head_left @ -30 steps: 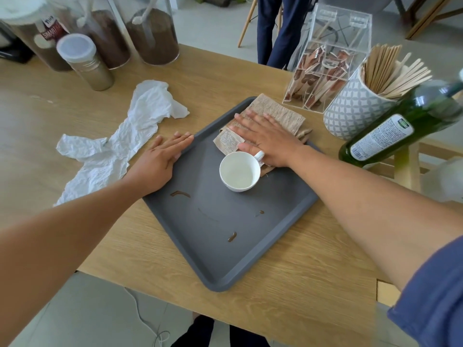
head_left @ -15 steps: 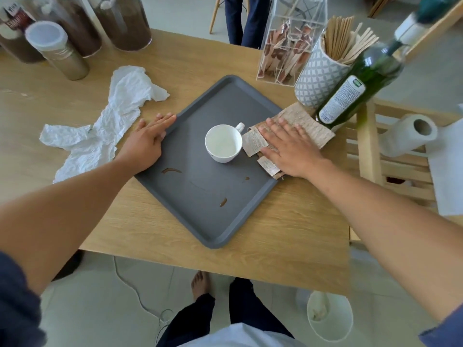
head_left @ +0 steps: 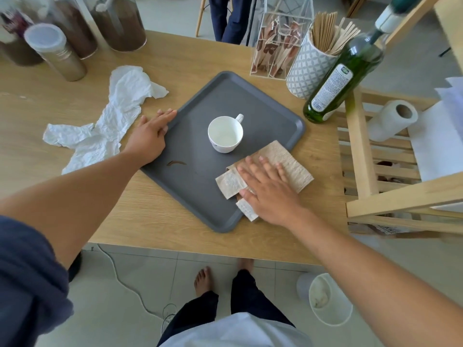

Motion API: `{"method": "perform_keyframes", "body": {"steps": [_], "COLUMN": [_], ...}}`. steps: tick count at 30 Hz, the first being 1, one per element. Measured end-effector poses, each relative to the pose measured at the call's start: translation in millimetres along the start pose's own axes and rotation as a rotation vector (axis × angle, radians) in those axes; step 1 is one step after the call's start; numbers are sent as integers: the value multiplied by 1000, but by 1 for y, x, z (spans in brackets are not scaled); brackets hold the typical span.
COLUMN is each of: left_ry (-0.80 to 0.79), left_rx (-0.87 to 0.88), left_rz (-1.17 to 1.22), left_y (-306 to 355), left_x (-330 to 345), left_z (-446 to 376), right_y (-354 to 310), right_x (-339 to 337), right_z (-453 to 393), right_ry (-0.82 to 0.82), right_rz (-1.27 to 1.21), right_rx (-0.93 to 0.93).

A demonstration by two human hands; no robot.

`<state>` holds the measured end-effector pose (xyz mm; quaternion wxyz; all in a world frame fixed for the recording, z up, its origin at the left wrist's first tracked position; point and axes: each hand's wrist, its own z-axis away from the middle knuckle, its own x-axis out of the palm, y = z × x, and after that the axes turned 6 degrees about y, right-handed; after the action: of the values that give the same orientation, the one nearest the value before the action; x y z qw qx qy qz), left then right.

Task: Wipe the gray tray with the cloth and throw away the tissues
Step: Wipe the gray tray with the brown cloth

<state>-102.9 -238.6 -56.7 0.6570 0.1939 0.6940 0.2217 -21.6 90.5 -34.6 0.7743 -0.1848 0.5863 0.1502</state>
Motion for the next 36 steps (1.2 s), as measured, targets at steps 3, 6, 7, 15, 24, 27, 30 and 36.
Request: {"method": "perform_keyframes", "body": {"steps": [3, 6, 7, 15, 24, 27, 30, 36], "left_ry": [17, 20, 16, 45, 18, 12, 15, 32], "left_rx": [-12, -8, -5, 3, 30, 71, 98, 113], "left_rz": [-1, -8, -9, -56, -62, -71, -80, -104], "left_y": [-1, -1, -2, -2, 2, -1, -2, -1], "left_x": [0, 1, 1, 7, 8, 8, 9, 9], "left_z": [2, 3, 3, 1, 1, 0, 1, 5], "right_y": [-32, -59, -65, -15, -57, -68, -63, -25], "right_x": [10, 22, 25, 14, 20, 23, 23, 17], "right_z": [15, 23, 25, 5, 4, 7, 13, 34], "right_ry": [24, 41, 46, 65, 83, 83, 79, 74], "right_rz": [-10, -6, -5, 50, -8, 2, 13, 15], "right_rx": [-23, -45, -51, -15, -59, -62, -83, -68]}}
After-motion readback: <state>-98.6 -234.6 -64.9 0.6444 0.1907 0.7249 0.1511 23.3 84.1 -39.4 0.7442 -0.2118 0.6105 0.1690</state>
